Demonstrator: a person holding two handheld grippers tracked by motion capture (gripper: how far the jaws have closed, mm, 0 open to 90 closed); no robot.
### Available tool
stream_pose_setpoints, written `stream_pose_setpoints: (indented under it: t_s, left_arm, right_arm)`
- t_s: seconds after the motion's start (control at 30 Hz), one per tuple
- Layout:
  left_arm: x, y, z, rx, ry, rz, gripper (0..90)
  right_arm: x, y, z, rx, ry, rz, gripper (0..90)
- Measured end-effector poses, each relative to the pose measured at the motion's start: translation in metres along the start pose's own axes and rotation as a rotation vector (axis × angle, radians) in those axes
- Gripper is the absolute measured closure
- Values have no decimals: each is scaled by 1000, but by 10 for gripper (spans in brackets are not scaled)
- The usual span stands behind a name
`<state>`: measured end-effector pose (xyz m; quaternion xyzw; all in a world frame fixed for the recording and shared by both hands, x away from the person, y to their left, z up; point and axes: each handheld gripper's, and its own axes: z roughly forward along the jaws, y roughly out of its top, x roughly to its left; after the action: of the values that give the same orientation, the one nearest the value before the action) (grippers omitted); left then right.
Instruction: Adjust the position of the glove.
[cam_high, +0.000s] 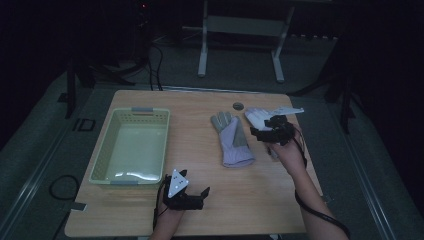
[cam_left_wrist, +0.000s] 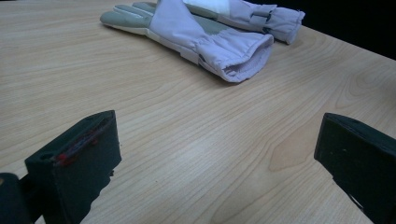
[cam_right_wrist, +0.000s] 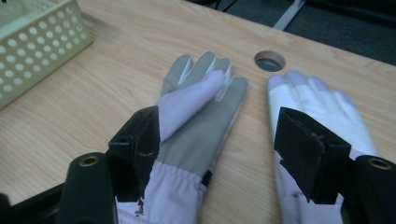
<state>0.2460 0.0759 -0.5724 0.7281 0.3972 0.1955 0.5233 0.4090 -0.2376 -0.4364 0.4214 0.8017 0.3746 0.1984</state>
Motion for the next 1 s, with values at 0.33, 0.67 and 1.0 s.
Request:
stream_pose_setpoints:
  t_s: [0.33,0.67,1.0]
  left_arm:
    - [0,0,0,-3,-6,-3,5]
    - [2,0,0,-5,-22,-13,5]
    - [2,0,-1,-7,-29,-19,5]
  right_arm:
    - [14,-3,46,83,12,-14,341]
    - [14,-10,84,156,21,-10,349]
    - [12,-29,114,250,-14,-28,398]
